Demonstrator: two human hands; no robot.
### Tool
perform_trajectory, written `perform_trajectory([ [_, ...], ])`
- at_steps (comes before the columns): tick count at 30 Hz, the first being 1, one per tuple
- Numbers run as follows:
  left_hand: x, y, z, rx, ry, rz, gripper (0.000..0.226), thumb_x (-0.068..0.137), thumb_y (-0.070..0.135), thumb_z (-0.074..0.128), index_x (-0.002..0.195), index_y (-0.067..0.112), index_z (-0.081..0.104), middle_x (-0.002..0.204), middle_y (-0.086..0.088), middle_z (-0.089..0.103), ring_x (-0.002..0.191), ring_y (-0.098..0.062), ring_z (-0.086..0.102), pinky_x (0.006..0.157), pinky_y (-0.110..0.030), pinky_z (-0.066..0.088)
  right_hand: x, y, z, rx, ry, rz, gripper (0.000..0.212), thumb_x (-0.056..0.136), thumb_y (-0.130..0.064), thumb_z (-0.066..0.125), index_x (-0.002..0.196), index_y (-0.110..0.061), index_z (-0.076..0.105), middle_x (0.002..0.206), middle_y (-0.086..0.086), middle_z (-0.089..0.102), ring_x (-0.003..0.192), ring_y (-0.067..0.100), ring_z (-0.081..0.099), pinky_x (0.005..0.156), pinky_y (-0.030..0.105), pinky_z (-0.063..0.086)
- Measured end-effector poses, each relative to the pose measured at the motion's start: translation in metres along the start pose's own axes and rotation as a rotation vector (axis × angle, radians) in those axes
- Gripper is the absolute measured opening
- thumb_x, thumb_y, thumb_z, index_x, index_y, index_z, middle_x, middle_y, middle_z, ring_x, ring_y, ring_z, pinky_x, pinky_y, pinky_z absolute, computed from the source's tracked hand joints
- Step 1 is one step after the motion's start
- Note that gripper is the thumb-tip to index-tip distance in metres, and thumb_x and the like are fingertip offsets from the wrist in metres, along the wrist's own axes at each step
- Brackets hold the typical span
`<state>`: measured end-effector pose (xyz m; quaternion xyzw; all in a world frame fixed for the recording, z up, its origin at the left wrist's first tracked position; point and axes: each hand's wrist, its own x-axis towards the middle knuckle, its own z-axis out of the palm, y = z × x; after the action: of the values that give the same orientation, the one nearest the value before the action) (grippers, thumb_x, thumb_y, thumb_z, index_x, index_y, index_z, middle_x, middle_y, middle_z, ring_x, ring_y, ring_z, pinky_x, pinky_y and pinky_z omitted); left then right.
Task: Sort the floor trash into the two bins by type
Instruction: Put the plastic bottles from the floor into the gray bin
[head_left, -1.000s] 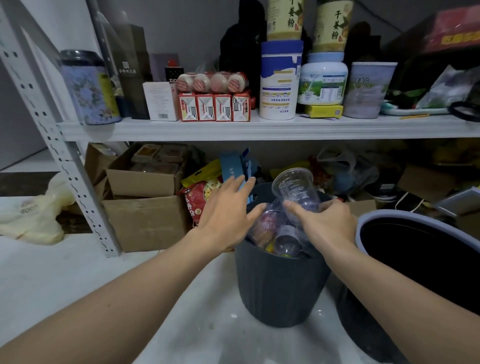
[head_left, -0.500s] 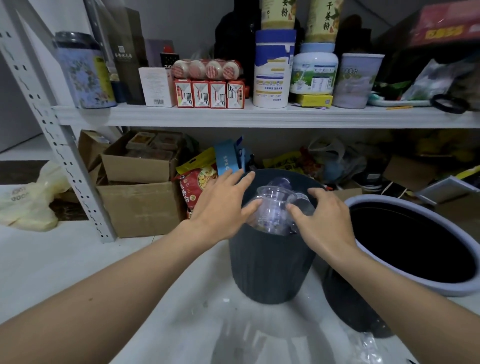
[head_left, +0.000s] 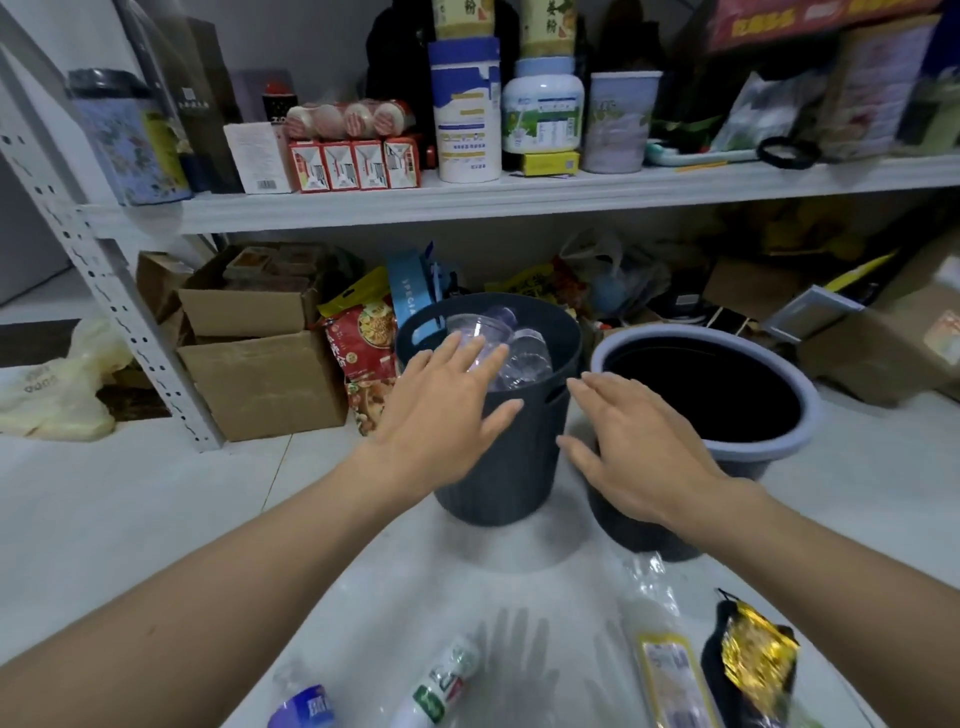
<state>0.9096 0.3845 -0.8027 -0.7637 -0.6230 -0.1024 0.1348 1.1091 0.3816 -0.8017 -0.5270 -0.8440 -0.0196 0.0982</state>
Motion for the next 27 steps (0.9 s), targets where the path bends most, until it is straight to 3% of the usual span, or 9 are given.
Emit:
perform_trajectory([
  [12, -0.063, 0.109, -0.047, 0.046, -0.057, -0.088, 0.065, 0.097, 0.059, 0.029, 0.153, 0.026, 0.02, 0.159, -0.001, 0.023, 0.147, -0.022, 0.016, 0.116, -0.038, 0.021, -0.094, 0.04, -0.039, -0.012, -0.057, -0.074, 0.065, 0.099, -0.046, 0.038, 0.152, -0.012, 0.02, 0.153, 0.008, 0.03, 0.142, 0.026, 0.024, 0.118, 0.037, 0.017],
  [19, -0.109, 0.102, -0.053, 0.027, -0.129, -0.138, 0.065, 0.098, 0.057, 0.032, 0.153, 0.026, 0.018, 0.158, -0.002, 0.024, 0.147, -0.023, 0.016, 0.116, -0.038, 0.02, -0.113, 0.006, -0.024, 0.071, -0.14, -0.096, 0.069, 0.1, -0.046, 0.039, 0.154, -0.013, 0.013, 0.157, 0.007, 0.023, 0.145, 0.024, 0.017, 0.118, 0.033, 0.013],
  [27, -0.141, 0.064, 0.019, -0.028, -0.191, -0.111, 0.066, 0.097, 0.056, 0.033, 0.153, 0.025, 0.016, 0.159, -0.005, 0.022, 0.146, -0.025, 0.017, 0.114, -0.039, 0.023, -0.108, -0.035, 0.047, 0.06, -0.23, -0.05, 0.067, 0.099, -0.045, 0.042, 0.154, -0.015, 0.016, 0.155, 0.004, 0.027, 0.143, 0.022, 0.022, 0.114, 0.033, 0.021],
])
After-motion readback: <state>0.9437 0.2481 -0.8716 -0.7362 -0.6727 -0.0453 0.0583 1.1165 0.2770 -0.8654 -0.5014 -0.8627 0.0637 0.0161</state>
